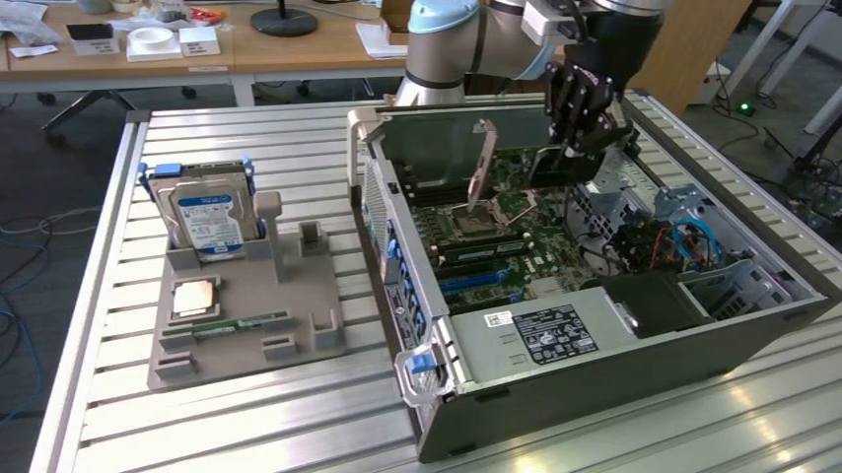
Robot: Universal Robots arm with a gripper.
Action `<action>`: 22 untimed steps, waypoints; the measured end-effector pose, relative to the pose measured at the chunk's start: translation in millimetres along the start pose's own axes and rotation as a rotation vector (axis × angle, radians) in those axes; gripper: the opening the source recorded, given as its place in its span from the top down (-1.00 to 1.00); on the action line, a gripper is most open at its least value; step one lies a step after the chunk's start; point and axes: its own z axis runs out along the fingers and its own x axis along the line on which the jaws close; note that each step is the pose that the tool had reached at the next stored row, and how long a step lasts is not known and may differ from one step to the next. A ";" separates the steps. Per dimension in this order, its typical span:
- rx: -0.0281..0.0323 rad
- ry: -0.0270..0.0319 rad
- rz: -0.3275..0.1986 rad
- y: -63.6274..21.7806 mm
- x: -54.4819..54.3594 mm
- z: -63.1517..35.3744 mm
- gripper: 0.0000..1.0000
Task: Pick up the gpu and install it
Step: 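Insert the gpu into the slot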
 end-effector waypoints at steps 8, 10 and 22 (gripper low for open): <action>0.0006 0.0001 -0.002 2.2 0.1 3.7 0.47; 0.0008 0.0001 -0.001 2.8 0.1 3.9 0.47; 0.0041 -0.0005 -0.002 12.2 1.4 5.3 0.47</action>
